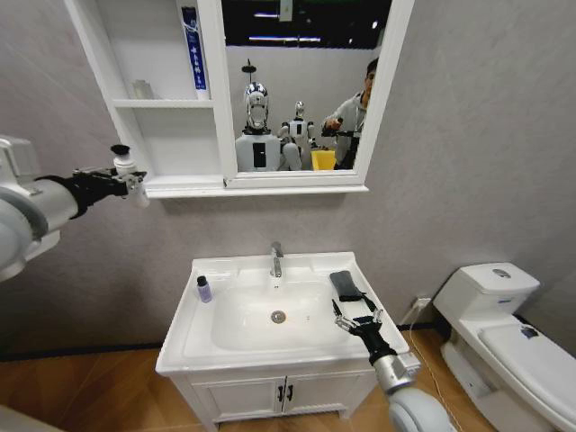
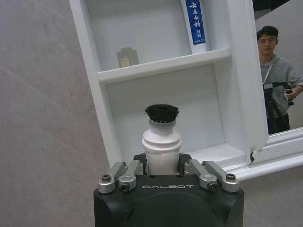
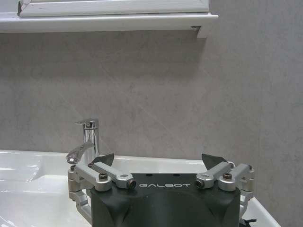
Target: Move facial cleanser and shampoo from washbasin to cabinet, then wipe washbasin with towel.
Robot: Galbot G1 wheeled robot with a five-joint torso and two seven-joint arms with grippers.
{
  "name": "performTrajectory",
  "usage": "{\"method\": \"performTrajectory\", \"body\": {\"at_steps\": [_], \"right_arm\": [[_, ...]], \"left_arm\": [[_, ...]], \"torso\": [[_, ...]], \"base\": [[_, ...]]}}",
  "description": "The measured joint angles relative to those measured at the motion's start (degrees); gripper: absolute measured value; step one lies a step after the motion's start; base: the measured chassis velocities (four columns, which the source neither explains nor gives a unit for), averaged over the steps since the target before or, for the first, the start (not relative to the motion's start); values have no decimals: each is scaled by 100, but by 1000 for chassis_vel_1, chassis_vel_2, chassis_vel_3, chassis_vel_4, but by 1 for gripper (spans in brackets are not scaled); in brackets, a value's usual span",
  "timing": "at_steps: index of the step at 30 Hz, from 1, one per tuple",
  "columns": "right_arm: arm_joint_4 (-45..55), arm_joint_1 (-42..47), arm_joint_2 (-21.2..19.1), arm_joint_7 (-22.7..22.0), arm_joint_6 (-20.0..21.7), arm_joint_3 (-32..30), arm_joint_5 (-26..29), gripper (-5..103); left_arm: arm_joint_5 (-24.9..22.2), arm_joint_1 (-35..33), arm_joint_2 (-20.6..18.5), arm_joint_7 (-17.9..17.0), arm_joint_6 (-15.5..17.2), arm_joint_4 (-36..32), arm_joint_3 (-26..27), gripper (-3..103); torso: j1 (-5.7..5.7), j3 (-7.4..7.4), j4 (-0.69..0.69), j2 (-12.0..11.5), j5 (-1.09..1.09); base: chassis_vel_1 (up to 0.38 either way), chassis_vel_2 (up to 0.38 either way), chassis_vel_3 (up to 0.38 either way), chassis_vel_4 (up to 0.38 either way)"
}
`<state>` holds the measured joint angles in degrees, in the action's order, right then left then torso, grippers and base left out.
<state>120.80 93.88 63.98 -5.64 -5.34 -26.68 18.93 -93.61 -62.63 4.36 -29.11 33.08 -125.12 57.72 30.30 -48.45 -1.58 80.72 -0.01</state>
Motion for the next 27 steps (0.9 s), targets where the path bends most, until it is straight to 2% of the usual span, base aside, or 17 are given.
{"method": "performTrajectory", "body": {"at_steps": [4, 9, 11, 14, 16, 20, 22, 27], "right_arm": [[0, -23, -9, 10, 0, 81, -27, 100], [-31, -67, -45, 14, 2, 150, -44, 100], [-41, -69, -74, 19, 2, 161, -41, 100], [-40, -58, -80, 21, 2, 166, -41, 100], [15, 5, -85, 23, 5, 167, -40, 100], [43, 62, -109, 23, 9, 151, -39, 100], [34, 86, -146, 23, 11, 118, -39, 100], [-43, 87, -163, 23, 17, 107, -62, 100]], "left_arm": [[-177, 5, -89, 10, -26, -66, 20, 31], [-22, -107, -169, 199, -56, 37, 3, 31], [387, -245, -193, 472, -88, 301, -10, 31], [646, -316, -193, 620, -113, 459, -13, 31], [1073, -440, -130, 923, -199, 758, -27, 31], [1258, -492, -83, 1095, -273, 960, -69, 31], [1498, -510, -79, 1290, -378, 1168, -123, 31], [1706, -582, -117, 1592, -536, 1427, -138, 31]], "torso": [[0, 0, -1, 0, 1], [0, 1, -1, 0, 1], [0, 1, -1, 0, 1], [0, 1, 0, 0, 1], [0, 0, 0, 0, 0], [0, 1, 0, 0, -2], [0, 1, 0, 0, 0], [0, 0, -2, 0, 0]], "base": [[0, 0, 0, 0], [0, 0, 0, 0], [0, 0, 0, 0], [0, 0, 0, 0], [0, 0, 0, 0], [0, 0, 0, 0], [0, 0, 0, 0], [0, 0, 0, 0]]}}
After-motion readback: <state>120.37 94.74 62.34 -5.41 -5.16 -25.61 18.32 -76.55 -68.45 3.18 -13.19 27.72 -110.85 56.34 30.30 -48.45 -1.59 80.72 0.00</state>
